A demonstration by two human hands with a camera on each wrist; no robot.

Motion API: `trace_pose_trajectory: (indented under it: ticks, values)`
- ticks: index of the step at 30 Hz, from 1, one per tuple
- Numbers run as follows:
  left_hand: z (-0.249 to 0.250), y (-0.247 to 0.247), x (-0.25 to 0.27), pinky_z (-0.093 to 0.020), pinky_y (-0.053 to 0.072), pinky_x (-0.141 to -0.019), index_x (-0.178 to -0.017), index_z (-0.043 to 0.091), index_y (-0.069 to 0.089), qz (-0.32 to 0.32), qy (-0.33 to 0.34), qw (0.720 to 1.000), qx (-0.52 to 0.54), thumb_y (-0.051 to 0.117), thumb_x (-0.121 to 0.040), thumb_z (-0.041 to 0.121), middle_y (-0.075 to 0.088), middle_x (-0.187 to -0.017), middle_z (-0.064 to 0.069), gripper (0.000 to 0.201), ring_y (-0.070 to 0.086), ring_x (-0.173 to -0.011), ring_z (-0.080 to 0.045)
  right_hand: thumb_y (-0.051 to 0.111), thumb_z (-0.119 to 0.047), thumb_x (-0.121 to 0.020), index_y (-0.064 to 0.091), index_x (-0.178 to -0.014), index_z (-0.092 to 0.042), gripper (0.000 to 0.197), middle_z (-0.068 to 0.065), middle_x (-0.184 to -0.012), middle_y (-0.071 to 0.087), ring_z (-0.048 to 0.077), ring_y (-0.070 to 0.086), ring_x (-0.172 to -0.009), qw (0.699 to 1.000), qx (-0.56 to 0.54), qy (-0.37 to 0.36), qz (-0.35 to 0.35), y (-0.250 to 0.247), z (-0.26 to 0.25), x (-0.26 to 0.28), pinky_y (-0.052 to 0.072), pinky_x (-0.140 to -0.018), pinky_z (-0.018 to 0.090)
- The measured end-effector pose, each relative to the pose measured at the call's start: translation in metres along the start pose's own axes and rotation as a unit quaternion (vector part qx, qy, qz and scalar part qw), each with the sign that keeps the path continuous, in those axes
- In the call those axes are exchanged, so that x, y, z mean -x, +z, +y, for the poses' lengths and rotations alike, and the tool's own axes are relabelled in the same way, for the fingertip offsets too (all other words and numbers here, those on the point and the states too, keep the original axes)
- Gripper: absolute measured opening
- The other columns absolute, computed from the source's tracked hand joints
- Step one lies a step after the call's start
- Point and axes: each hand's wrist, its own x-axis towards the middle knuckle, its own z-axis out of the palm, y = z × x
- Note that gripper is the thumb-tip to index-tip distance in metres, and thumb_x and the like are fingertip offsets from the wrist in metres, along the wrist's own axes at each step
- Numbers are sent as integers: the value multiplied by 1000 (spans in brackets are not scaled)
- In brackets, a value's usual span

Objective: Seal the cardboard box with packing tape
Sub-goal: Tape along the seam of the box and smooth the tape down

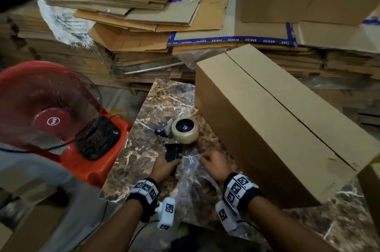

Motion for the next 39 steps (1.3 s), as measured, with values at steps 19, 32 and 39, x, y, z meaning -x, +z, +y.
trace_pose_trajectory:
  ticks: [19, 32, 39]
  values:
    - [117, -42, 68, -29, 50, -64, -81, 34, 68, -70, 390, 915, -71, 45, -88, 72, 69, -75, 10, 45, 64, -67, -8, 79, -23, -71, 70, -104, 6, 45, 26, -103, 67, 35, 62, -87, 887, -456, -76, 2, -64, -105, 7, 52, -79, 43]
    - [287, 2, -109, -37, 45, -89, -119, 13, 59, -9, 376, 910, -175, 48, -100, 38, 55, -120, -7, 33, 56, -106, -22, 65, -2, -85, 53, -69, -9, 21, 3, -55, 55, 17, 52, -46, 912, -276, -28, 302, -158, -58, 68, 45, -52, 33]
    - [298, 40, -141, -47, 45, -103, -139, 5, 47, -104, 288, 944, -120, 59, -97, 17, 51, -141, -17, 45, 53, -125, -33, 67, -2, -86, 63, -76, -4, 11, 4, -56, 61, 22, 59, -52, 889, -310, 40, 335, -148, -6, 104, 47, -53, 33]
